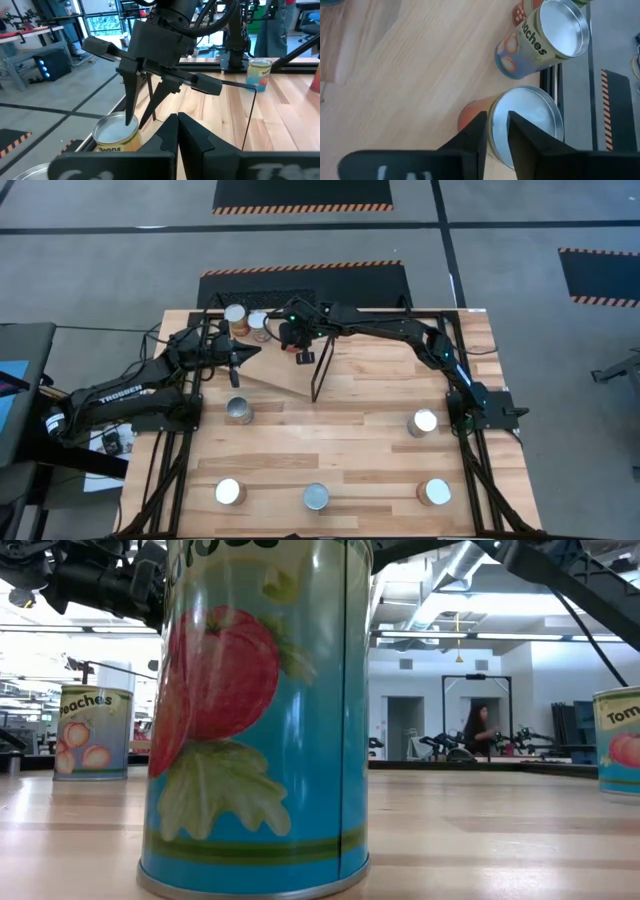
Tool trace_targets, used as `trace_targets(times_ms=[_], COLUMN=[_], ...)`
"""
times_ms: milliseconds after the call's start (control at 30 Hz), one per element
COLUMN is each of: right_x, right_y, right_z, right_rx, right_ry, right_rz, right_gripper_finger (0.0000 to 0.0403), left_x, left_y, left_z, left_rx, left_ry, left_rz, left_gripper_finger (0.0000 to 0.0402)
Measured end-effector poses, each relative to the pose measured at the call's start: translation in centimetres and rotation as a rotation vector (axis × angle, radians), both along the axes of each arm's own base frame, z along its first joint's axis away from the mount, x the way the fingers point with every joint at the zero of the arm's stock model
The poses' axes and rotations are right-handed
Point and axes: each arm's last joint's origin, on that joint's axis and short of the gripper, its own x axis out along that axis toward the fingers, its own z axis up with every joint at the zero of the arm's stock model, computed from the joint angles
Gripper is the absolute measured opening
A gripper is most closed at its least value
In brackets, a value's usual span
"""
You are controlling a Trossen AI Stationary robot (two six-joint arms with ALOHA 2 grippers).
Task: Pick and place cans onto a shelf
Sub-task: Put the top canned green beans on the shelf
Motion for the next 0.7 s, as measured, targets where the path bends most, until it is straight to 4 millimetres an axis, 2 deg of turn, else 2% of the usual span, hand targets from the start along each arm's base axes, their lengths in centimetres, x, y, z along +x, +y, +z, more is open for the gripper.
trace_targets(times_ms=[167,267,367,533,700], right_x=[-0.6,-1.4,-1.8,-1.7,-1.5], right_y=[0.2,0.1,-0.3,-0.7,-0.8], right_z=[1.0,1.9,1.2,0.7,0.7], right_rx=[-0.025,-0.021,0.008,0.025,0.037], right_ry=[0.017,0.031,0.087,0.090,0.062], right_rz=[0.006,0.001,-0.004,-0.002,0.016], right_gripper_finger=[0.0090,0.0054,0.0012,0.0019,0.0006], left_x=[0.0,0.0,0.0,0.0,0.0], left_y=[0.0,0.0,0.0,0.0,0.0], left_z=[-0.1,-0.1,-0.1,0.0,0.0], left_rx=[-0.003,-0.003,-0.003,-0.002,-0.001], left_ry=[0.005,0.004,0.004,0.003,0.002], left_rz=[-0.001,-0.001,-0.001,-0.001,-0.001], left_gripper_finger=[0.0000,0.0000,0.0000,0.0000,0.0000])
